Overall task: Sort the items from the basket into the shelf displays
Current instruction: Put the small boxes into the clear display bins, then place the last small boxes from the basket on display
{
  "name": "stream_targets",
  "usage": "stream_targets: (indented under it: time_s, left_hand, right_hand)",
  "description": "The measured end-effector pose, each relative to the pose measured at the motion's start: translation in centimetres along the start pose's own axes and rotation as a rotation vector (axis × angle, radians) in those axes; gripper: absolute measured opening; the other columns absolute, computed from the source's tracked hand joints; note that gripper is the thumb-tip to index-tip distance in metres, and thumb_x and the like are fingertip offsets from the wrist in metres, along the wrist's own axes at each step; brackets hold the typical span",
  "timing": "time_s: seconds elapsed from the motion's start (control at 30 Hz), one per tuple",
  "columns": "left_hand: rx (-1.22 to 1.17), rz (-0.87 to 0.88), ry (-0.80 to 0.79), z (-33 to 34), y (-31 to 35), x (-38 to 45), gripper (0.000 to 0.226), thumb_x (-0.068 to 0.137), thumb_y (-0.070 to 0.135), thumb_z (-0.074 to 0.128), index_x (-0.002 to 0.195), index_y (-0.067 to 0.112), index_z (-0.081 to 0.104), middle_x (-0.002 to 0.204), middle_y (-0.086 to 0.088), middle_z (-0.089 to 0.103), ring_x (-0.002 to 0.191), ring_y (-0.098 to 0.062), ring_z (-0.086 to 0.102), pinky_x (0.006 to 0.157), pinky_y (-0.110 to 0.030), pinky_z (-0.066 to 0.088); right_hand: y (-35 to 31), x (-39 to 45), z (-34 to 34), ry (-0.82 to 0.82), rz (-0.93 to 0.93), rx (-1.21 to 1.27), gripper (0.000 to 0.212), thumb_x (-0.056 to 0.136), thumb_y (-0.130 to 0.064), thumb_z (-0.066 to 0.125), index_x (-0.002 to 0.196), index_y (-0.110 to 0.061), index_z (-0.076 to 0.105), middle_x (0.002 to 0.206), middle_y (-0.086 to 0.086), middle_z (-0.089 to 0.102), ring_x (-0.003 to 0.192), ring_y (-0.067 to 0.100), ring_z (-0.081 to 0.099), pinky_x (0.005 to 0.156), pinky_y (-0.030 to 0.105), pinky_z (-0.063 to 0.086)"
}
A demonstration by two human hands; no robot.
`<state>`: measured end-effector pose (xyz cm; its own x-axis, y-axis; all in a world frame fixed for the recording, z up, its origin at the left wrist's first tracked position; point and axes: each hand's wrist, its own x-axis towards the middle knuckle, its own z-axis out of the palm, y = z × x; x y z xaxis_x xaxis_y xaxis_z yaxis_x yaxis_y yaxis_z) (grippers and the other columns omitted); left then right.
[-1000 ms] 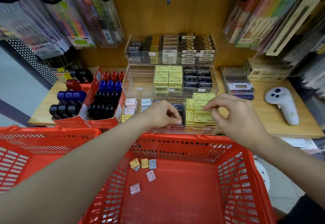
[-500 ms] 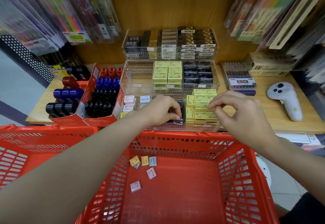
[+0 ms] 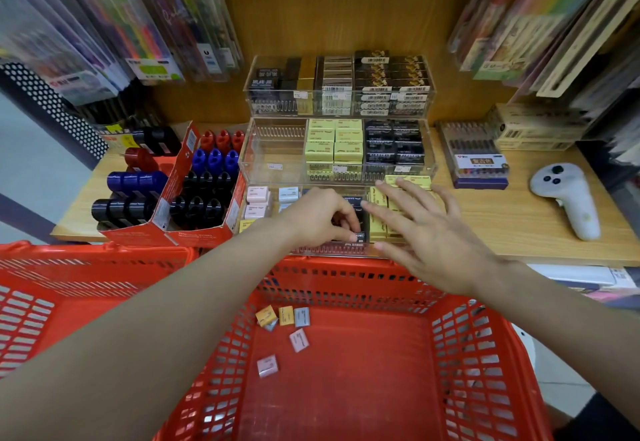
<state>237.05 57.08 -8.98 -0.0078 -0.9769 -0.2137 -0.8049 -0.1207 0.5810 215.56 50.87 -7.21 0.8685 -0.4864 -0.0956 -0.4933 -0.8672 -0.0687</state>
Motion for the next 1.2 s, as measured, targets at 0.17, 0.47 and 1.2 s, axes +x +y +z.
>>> stream_targets:
  time_s: [0.17,0.47,1.2]
  left_hand:
    - [-0.023,-0.022,0.024,0.0,0.1,0.0,0.010,0.086,0.021,0.076,0.096,0.020,0.078,0.081,0.018,0.061,0.075,0.008,0.053,0.063,-0.004,0.037]
    - [-0.100,-0.094,0.189,0.2,0.3,-0.6,0.006,0.087,0.014,0.075,0.093,0.016,0.076,0.087,0.006,0.071,0.079,-0.004,0.063,0.081,-0.024,0.053]
    - [-0.117,-0.681,-0.112,15.0,-6.9,-18.3,0.060,0.091,0.013,0.061,0.147,0.018,0.040,0.141,-0.015,0.054,0.129,-0.030,0.052,0.106,-0.031,0.039]
  right_hand:
    - [0.8,-0.1,0.8,0.024,-0.018,-0.026,0.062,0.096,-0.062,0.018,0.154,-0.042,0.013,0.165,-0.008,0.003,0.152,0.015,-0.001,0.120,0.055,0.008]
    - [0.7,-0.1,1.4,0.101,-0.036,-0.014,0.062,0.098,-0.054,0.029,0.155,-0.041,0.008,0.165,-0.007,0.001,0.152,0.015,-0.001,0.121,0.052,0.004]
    - [-11.5,-4.6,11.1,-0.327,0.090,0.441,0.033,0.093,-0.019,0.055,0.125,-0.020,0.062,0.130,0.005,0.060,0.121,0.021,0.056,0.105,0.028,0.038]
